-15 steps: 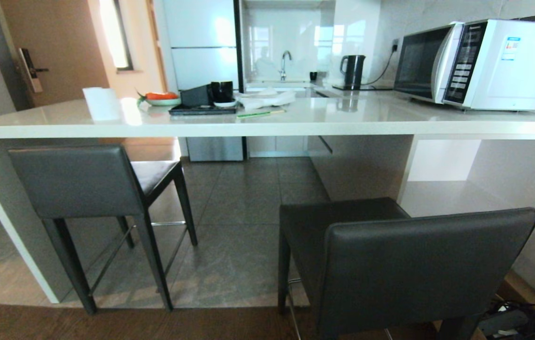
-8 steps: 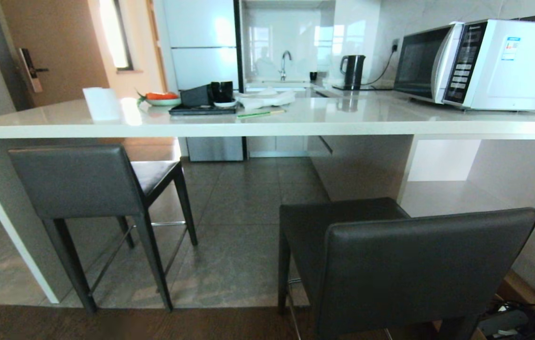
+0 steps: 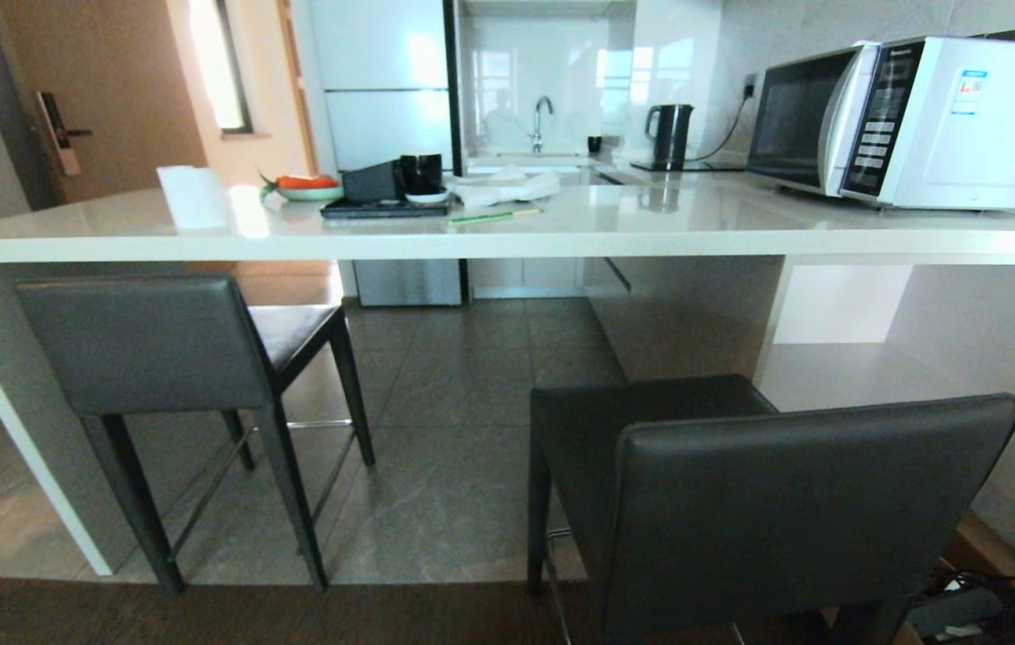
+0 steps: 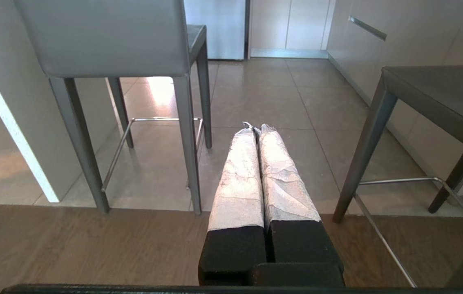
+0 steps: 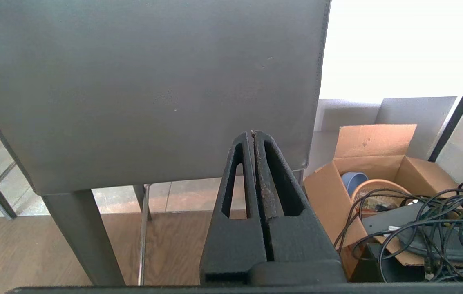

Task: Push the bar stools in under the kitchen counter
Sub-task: Push the gray chair back under the dining table

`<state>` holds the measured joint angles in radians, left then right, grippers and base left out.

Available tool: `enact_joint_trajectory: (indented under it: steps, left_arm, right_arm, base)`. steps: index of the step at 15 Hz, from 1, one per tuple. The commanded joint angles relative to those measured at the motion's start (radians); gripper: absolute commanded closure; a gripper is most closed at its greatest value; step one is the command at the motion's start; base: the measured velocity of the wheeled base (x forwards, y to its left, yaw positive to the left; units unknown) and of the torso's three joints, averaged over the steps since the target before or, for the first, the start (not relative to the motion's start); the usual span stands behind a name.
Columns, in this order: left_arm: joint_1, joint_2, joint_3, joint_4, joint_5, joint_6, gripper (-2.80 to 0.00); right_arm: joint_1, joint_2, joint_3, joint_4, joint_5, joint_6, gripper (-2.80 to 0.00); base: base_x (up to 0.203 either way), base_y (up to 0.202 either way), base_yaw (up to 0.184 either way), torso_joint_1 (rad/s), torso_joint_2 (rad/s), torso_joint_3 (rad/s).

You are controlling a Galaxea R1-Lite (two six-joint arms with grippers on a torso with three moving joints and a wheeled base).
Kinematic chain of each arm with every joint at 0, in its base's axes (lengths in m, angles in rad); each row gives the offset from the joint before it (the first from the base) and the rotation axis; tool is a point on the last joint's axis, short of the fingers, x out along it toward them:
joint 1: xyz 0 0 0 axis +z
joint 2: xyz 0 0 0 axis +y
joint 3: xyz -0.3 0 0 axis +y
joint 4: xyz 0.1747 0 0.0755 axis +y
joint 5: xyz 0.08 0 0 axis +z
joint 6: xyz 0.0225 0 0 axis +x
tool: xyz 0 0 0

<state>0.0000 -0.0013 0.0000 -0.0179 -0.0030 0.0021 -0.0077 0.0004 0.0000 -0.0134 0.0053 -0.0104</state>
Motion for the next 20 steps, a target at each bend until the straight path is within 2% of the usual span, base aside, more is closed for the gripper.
enact_joint_trajectory:
  steps: [1, 10, 20]
  left_arm:
    - [0.0, 0.0, 0.009, -0.001, 0.0, -0.001, 0.0]
    - [0.002, 0.0, 0.009, -0.004, 0.008, -0.03, 0.0]
    - [0.001, 0.001, 0.009, -0.006, 0.006, -0.026, 0.0]
  right_arm:
    - [0.0, 0.001, 0.009, 0.0, 0.001, 0.0, 0.0]
    - [0.0, 0.0, 0.008, 0.003, -0.002, 0.017, 0.0]
    - [0.0, 0.0, 0.009, 0.0, -0.001, 0.003, 0.0]
  base:
    - [0.0, 0.0, 0.0, 0.0, 0.0, 0.0]
    - [0.0, 0.0, 0.0, 0.0, 0.0, 0.0]
    - [0.0, 0.0, 0.0, 0.0, 0.0, 0.0]
